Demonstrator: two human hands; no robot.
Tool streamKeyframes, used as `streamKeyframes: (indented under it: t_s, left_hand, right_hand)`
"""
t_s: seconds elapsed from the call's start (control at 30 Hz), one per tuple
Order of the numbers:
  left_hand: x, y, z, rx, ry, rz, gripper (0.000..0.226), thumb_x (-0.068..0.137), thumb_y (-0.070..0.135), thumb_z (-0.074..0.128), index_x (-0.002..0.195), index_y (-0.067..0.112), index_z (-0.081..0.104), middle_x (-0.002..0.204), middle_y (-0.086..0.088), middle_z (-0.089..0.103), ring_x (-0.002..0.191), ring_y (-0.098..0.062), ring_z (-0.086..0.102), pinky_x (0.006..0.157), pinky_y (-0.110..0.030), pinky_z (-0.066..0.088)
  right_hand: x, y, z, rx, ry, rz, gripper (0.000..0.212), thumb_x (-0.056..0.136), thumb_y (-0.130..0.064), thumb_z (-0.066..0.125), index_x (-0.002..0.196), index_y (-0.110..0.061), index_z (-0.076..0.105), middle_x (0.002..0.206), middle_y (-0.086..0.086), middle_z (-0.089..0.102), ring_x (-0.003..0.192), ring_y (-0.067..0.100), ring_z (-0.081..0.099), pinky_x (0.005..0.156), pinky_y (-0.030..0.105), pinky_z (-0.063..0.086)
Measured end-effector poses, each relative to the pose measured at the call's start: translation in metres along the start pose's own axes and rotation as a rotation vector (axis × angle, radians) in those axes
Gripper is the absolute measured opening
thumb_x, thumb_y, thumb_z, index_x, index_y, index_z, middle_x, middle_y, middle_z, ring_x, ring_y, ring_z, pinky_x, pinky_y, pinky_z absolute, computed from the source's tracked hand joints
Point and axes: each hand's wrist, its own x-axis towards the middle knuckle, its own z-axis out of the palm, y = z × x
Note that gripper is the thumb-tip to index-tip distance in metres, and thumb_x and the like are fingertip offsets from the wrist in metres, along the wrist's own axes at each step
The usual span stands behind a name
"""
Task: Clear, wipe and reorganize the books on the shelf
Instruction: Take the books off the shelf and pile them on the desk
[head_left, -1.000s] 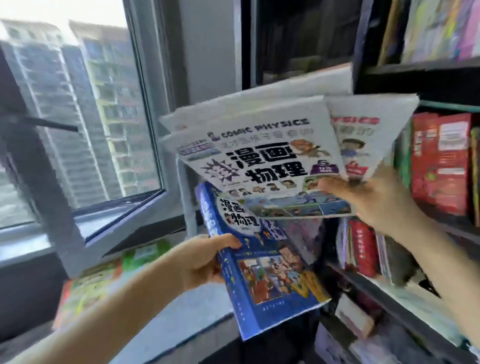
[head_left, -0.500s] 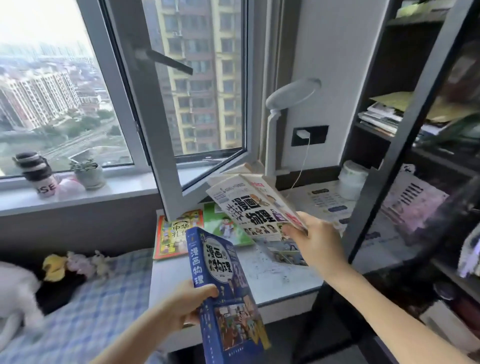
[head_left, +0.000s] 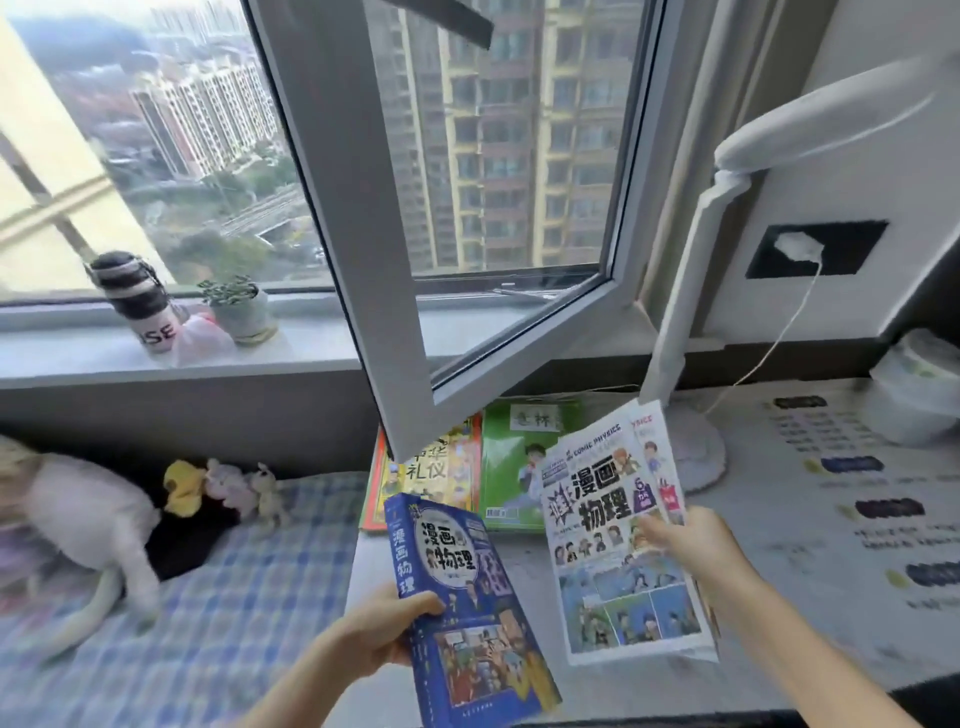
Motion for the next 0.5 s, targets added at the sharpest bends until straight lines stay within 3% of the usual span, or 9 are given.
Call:
streamKeyframes:
  t_s: [0.07,0.17,0.3,0.43,0.5]
  left_hand:
    - [0.012,0.001,-0.016,-0.022,-0.017,-0.030,0.022,0.086,0.006,0.065,0.106,0.004,0.057,0.082,-0.011,0.075,0.069,-0.024,0.072,0.056,-0.036,0.057]
    - [0.033,0.013,-0.040,-0.023,-0.097,-0.027,0.050,0.065,0.017,0.075,0.110,0.004,0.058,0.095,-0.014,0.074,0.080,-0.027,0.072,0.065,-0.038,0.059]
    - [0.067,0.032,-0.067,-0.033,-0.196,-0.028,0.028,0.089,0.009,0.063,0.115,0.001,0.054,0.105,-0.016,0.072,0.091,-0.028,0.071,0.078,-0.040,0.057]
    - [0.093,0.053,-0.097,-0.001,-0.287,-0.021,0.045,0.082,0.017,0.066,0.121,0.001,0.052,0.116,-0.018,0.067,0.104,-0.035,0.066,0.078,-0.039,0.057]
    - [0.111,0.063,-0.111,0.044,-0.254,-0.026,0.038,0.084,0.016,0.065,0.119,0.002,0.055,0.114,-0.017,0.069,0.103,-0.034,0.067,0.079,-0.040,0.057]
  right_hand:
    - [0.017,0.002,0.008,0.036,-0.034,0.034,0.016,0.087,-0.012,0.068,0.087,0.004,0.068,0.086,0.017,0.072,0.080,0.026,0.067,0.069,0.035,0.051]
    - [0.044,0.000,0.023,0.074,-0.085,0.101,0.016,0.086,-0.016,0.069,0.086,0.000,0.069,0.086,0.014,0.073,0.087,0.030,0.067,0.088,0.046,0.050]
    - [0.076,0.002,0.036,0.120,-0.094,0.156,0.014,0.083,-0.018,0.071,0.087,-0.005,0.068,0.092,0.010,0.072,0.097,0.030,0.065,0.101,0.051,0.043]
    - [0.093,-0.001,0.036,0.254,-0.179,0.176,0.015,0.084,-0.015,0.068,0.096,-0.006,0.067,0.099,0.010,0.073,0.097,0.027,0.067,0.095,0.044,0.049]
    - [0.106,0.001,0.043,0.232,-0.256,0.227,0.022,0.079,-0.020,0.071,0.097,-0.007,0.068,0.098,0.009,0.074,0.096,0.025,0.068,0.092,0.041,0.050]
